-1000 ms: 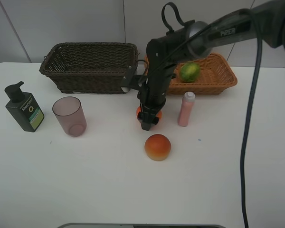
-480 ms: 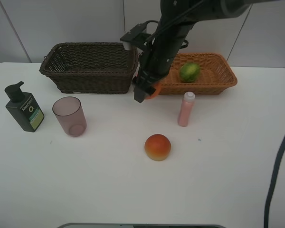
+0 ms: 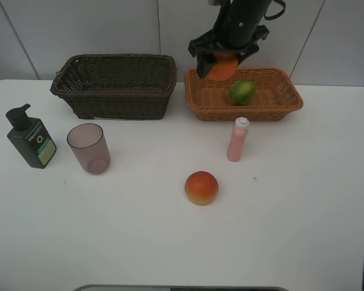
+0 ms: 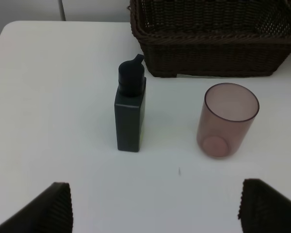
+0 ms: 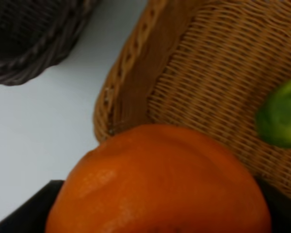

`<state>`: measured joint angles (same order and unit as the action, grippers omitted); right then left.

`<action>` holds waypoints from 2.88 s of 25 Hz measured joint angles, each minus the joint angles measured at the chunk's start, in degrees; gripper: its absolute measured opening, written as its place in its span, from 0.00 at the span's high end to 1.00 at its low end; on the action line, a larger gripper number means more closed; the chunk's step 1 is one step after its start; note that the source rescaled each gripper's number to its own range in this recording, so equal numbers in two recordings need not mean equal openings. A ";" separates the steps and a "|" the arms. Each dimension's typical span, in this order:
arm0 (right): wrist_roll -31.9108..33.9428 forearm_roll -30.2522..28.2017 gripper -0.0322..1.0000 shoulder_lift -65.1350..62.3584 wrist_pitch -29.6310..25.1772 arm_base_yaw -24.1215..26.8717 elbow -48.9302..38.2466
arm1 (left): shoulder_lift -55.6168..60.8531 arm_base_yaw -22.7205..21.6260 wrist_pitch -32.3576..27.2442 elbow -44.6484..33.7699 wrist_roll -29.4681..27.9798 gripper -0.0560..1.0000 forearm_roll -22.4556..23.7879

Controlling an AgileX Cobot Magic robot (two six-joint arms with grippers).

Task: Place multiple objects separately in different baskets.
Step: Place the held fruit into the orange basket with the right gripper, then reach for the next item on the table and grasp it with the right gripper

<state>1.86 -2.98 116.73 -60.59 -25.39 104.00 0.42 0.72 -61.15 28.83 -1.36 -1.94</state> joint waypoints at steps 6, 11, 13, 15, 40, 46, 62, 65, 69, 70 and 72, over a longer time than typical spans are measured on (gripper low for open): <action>5.63 -1.32 0.38 1.45 2.87 3.28 0.17 | 0.00 0.00 0.00 0.00 0.00 0.11 0.00; 6.47 -1.05 0.38 4.90 7.79 3.22 0.22 | 0.00 0.00 0.00 0.00 0.00 0.11 0.00; 7.10 -1.49 0.38 6.42 9.81 3.22 0.22 | 0.00 0.00 0.00 0.00 0.00 0.11 0.00; 7.60 -2.10 0.38 7.77 11.79 3.22 0.22 | 0.00 0.00 0.00 0.00 0.00 0.11 0.00; 7.82 -3.43 0.24 12.66 18.62 3.22 0.29 | 0.00 0.00 0.00 0.00 0.00 0.11 0.00; 7.99 -3.04 0.24 10.28 16.44 3.22 0.29 | 0.00 0.00 0.00 0.00 0.00 0.11 0.00; 20.77 -7.33 0.14 -9.22 4.82 1.98 -14.33 | 0.00 0.00 0.00 0.00 0.00 0.11 0.00; 23.31 -7.40 0.07 -12.97 5.42 1.60 -20.47 | 0.00 0.00 0.00 0.00 0.00 0.11 0.00; 26.90 -7.46 0.04 -15.35 5.25 0.42 -25.17 | 0.00 0.00 0.00 0.00 0.00 0.11 0.00; 28.31 -7.46 0.04 -15.47 5.20 0.12 -25.74 | 0.00 0.00 0.00 0.00 0.00 0.11 0.00; 31.16 -7.46 0.04 -15.47 5.55 -0.92 -26.44 | 0.00 0.00 0.00 0.00 0.00 0.11 0.00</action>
<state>33.02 -10.44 101.26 -55.04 -26.32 77.56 0.42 0.72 -61.15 28.83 -1.36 -1.94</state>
